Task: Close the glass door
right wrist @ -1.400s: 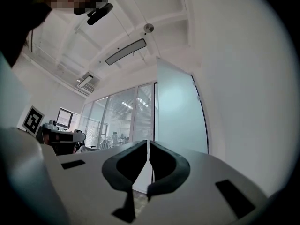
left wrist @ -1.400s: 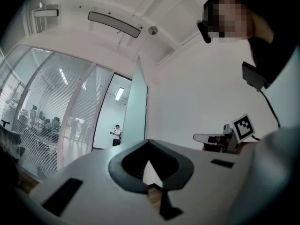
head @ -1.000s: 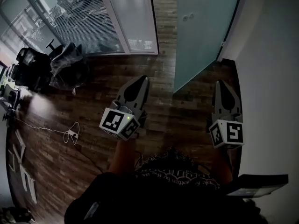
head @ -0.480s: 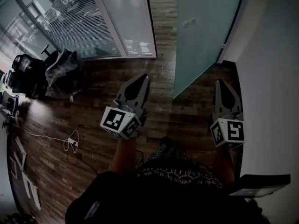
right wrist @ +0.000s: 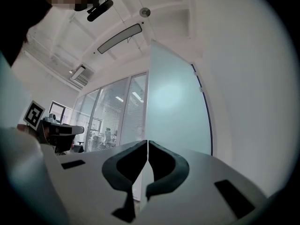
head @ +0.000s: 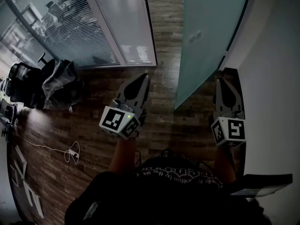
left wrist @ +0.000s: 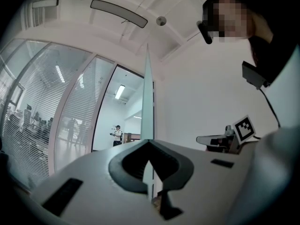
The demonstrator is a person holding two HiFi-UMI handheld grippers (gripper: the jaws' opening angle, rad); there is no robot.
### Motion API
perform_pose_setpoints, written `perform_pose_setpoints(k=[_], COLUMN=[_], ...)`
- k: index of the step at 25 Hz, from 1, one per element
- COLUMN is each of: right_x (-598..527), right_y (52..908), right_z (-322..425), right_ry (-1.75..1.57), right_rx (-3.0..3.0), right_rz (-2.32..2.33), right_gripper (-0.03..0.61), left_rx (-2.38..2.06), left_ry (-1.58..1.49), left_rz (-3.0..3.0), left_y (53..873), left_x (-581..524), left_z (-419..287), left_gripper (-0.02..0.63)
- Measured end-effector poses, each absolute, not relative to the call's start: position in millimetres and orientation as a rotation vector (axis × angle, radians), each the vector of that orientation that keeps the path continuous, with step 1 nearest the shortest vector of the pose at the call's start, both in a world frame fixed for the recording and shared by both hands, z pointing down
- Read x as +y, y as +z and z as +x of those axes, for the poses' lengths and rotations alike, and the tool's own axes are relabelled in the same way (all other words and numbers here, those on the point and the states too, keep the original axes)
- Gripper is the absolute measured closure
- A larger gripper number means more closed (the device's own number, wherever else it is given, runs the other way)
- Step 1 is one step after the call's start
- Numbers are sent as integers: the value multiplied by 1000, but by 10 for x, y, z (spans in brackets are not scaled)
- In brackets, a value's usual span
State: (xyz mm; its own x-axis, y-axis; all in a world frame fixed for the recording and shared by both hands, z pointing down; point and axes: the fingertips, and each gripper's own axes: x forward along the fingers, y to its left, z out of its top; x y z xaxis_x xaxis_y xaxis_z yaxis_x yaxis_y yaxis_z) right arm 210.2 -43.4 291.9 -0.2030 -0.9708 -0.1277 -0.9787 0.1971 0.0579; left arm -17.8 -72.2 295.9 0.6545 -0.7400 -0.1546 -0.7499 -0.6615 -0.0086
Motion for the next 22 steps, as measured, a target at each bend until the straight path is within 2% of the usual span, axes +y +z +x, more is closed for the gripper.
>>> perform_pose_setpoints(k=[22], right_x=[-1950], right_y=[3126], right_z=[2383], right_ry=[161], right_rx=[2492], right_rz=[-1869], right_gripper=[572], left_rx=[1375], left_ry=[258], left_rz=[-2768], left_y=[2929], left_x=[-2005], left_z=[78], left_gripper=[612])
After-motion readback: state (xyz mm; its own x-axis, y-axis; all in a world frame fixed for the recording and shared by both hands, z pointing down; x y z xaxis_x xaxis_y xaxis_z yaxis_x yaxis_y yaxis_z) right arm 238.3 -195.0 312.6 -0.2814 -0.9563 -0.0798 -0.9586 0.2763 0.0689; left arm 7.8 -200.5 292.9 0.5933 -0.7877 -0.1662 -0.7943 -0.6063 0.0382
